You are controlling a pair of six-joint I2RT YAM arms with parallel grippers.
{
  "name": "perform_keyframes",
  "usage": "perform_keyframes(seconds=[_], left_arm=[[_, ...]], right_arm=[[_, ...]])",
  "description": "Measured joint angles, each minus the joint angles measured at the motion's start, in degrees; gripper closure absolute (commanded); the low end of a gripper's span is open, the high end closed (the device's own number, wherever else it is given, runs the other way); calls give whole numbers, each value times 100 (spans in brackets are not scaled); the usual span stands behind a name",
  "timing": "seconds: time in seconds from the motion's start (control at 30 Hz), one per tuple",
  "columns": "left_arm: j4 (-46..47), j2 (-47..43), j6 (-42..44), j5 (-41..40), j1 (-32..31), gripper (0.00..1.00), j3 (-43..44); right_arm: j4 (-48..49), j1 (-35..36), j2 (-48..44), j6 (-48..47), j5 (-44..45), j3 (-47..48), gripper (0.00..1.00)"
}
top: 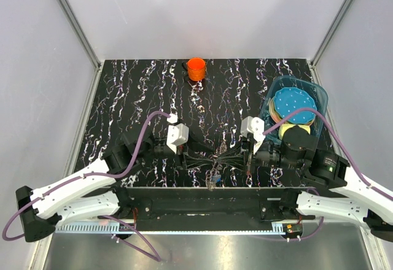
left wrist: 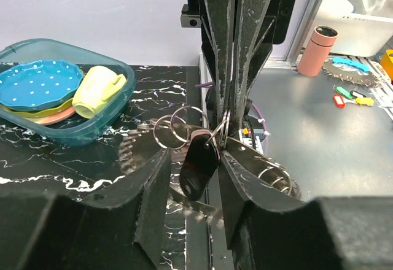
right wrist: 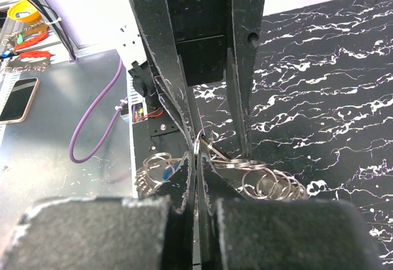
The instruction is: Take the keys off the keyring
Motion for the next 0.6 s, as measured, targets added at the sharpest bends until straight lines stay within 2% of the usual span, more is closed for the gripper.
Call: perform_keyframes(seconds=[0.03,0.13,0.17,0.23,0.27,0.6], left_arm=[[0,31,2,-7,-13,67,7],[-4,72,9,-26,-26,73,9],[-4,74,11,-39,-28,80,9],[-2,74,17,-85,-33,88,9],[-2,74,2,-109,-33,98,9],[-11,79,-31,-557,-37,100,7]], right_arm=[[2,0,-4,9,4,-7,100],[4,0,-15,44,44,-35,100],[42,0,-24,63,68,-61,100],[170,0,-61,87,188,-149,100],[232,0,-81,105,216,-199,100],[859,2,-188,197,702,-599,100]])
